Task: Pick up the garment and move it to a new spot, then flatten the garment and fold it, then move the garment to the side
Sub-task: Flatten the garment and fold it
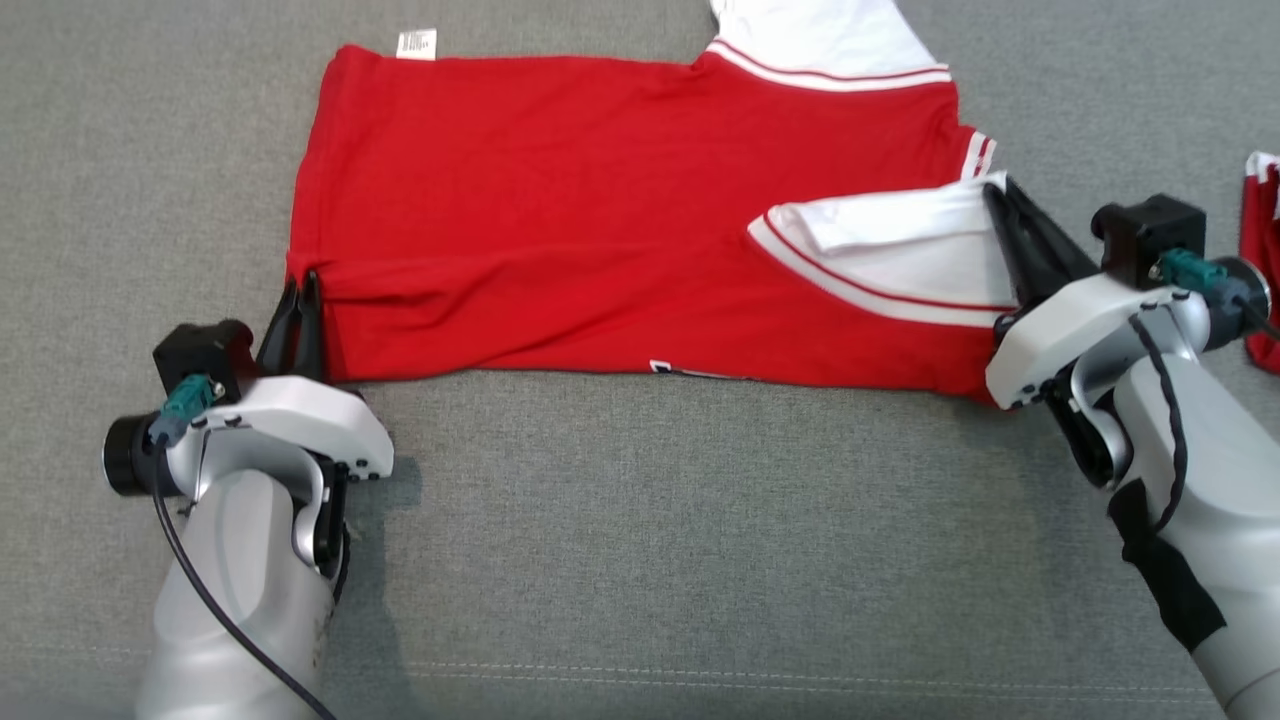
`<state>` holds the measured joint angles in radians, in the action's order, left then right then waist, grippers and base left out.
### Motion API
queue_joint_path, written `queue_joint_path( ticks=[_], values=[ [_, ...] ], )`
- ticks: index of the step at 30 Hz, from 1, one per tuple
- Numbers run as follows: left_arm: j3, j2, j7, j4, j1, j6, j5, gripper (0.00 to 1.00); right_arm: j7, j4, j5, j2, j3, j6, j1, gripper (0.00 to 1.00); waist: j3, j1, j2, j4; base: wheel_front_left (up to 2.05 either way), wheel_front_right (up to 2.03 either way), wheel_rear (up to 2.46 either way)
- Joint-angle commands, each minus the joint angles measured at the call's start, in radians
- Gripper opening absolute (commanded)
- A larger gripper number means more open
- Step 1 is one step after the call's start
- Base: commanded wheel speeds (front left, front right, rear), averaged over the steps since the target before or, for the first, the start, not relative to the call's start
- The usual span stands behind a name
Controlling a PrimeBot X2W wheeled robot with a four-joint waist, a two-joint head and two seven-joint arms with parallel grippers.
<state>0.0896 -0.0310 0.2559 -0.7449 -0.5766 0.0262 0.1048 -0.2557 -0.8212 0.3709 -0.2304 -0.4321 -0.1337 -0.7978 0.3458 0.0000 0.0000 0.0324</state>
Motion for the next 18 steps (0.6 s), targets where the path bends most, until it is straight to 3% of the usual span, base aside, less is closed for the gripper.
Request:
queue_joint_path(
  ticks=[1,6,7,8,9,18],
  values=[
    [0.021,-0.032,0.006,0.017,-0.034,0.001,-0.006,0.0,-0.006,0.009,-0.006,0.002,-0.003,0.003,-0.019,0.0,0.02,0.0,0.0,0.006,0.0,0.0,0.0],
    [0.025,-0.034,0.006,0.002,-0.079,-0.004,-0.013,0.0,-0.006,-0.021,-0.027,0.014,0.01,0.003,-0.059,0.0,0.054,0.0,0.0,0.008,0.0,0.0,0.0],
    [0.027,-0.037,0.006,0.002,-0.087,-0.003,-0.015,0.14,-0.006,-0.026,-0.031,0.017,0.015,0.003,-0.066,0.14,0.06,0.0,0.0,0.007,0.0,0.0,0.0],
    [0.029,-0.038,0.006,0.004,-0.094,-0.003,-0.015,0.48,-0.006,-0.027,-0.033,0.02,0.03,0.003,-0.072,0.56,0.065,0.0,0.0,0.008,0.0,0.0,0.0],
    [0.033,-0.037,0.006,0.007,-0.1,-0.003,-0.014,1.0,-0.006,-0.027,-0.038,0.022,0.044,0.003,-0.074,1.0,0.07,0.0,0.0,0.008,0.0,0.0,0.0],
    [0.096,-0.027,0.006,0.126,-0.02,-0.007,0.013,1.0,-0.006,0.087,-0.103,0.027,0.189,0.003,0.058,1.0,0.036,0.0,0.0,0.008,0.0,0.0,0.0]
  ],
)
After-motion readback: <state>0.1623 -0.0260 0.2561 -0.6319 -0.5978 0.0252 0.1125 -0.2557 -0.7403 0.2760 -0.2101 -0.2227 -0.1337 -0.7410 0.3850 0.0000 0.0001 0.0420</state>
